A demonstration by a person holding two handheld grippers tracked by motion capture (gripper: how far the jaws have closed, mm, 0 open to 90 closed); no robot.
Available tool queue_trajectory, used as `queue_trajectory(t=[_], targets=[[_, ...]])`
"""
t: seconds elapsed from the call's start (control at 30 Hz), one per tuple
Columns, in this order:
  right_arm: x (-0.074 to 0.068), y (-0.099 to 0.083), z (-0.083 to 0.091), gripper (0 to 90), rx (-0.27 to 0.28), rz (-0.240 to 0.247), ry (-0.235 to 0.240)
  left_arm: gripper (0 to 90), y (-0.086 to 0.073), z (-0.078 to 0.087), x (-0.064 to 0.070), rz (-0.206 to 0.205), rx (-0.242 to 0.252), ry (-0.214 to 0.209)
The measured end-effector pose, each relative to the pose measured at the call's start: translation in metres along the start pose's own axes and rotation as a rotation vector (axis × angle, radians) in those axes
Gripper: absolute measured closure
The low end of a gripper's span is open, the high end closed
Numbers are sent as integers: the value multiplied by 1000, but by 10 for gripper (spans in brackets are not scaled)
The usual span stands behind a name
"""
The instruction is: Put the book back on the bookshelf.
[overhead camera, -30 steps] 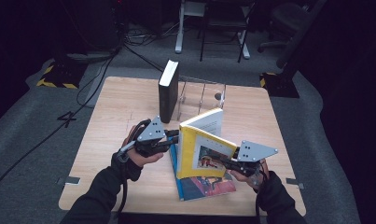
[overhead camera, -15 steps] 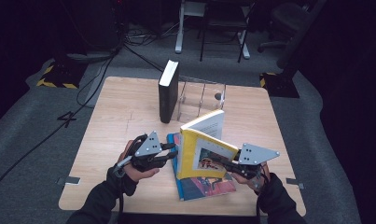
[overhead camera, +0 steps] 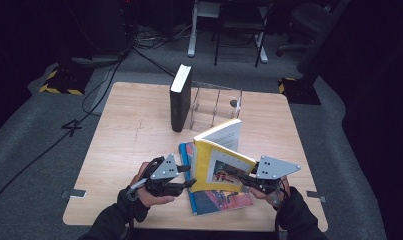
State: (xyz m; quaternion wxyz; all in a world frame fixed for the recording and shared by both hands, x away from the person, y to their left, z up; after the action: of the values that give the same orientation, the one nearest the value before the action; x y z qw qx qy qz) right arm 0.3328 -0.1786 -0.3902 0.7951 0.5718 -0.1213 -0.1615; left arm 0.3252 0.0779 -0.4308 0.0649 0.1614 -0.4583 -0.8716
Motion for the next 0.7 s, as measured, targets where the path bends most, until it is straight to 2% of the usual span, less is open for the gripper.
queue_trajectory(t=[0.1, 0.27, 0.6, 0.7], targets=[[-1, 0, 1, 863, -1, 6, 0, 512, 1, -9, 2, -3, 2, -10], [-2, 0, 1, 862, -1, 10, 2, 512, 4, -21, 1, 19, 28, -1], [-4, -2, 4, 852, 1, 16, 4, 533, 21, -27, -6, 27, 118, 29], [-1, -3, 7, 834, 3, 14, -14, 566, 25, -27, -8, 17, 133, 40]])
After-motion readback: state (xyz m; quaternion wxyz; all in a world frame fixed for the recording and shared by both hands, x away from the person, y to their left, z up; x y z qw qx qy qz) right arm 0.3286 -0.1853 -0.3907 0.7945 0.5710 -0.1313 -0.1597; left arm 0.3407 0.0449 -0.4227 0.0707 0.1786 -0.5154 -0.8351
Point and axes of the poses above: each handheld gripper's, and its own axes: z roughly backward along the jaws, y roughly out of its top, x roughly to its right, the point moved 3 cm from there along -z, roughly forward along the jaws, and after that the axes turned 13 degrees about -z, right-handed, at the moved point
